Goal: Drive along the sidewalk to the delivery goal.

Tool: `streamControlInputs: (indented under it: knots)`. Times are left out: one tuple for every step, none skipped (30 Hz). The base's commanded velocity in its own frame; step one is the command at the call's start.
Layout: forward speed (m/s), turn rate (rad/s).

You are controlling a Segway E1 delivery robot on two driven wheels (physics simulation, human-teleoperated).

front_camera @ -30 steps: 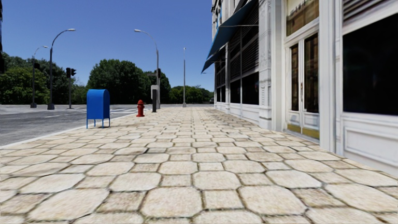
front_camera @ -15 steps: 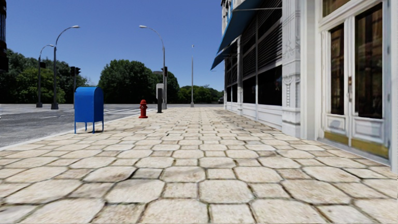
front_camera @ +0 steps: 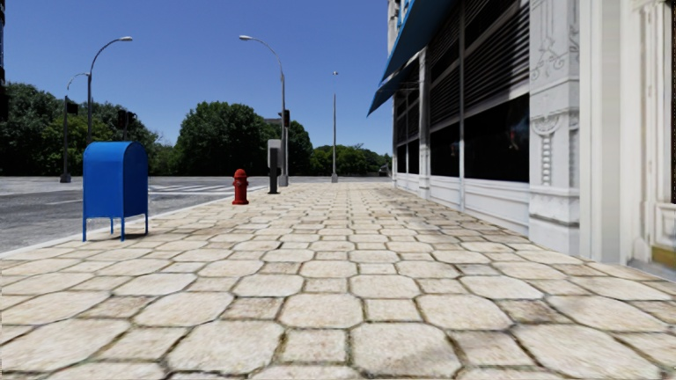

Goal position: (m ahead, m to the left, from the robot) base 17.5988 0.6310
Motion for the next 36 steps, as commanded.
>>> streamControlInputs:
  knots:
    - [2.0,0.0]
    - [2.0,0.0]
    - [2.0,0.0]
    - [2.0,0.0]
    - [2.0,0.0]
    - [2.0,0.0]
    - [2.0,0.0]
    - [2.0,0.0]
    - [2.0,0.0]
    - [2.0,0.0]
    - [2.0,0.0]
    - [2.0,0.0]
    - [2.0,0.0]
    - [2.0,0.0]
    - [2.0,0.0]
    - [2.0,0.0]
    - [2.0,0.0]
    - [2.0,0.0]
    - [2.0,0.0]
    - [2.0,0.0]
    - [2.0,0.0]
    - [2.0,0.0]
    - [2.0,0.0]
    - [2.0,0.0]
    - [2.0,0.0]
    - [2.0,0.0]
    - [2.0,0.0]
    - [2.0,0.0]
    - [2.0,0.0]
    - [2.0,0.0]
    - [2.0,0.0]
    - [2.0,0.0]
    - [2.0,0.0]
    - [2.0,0.0]
    - [2.0,0.0]
    - [2.0,0.0]
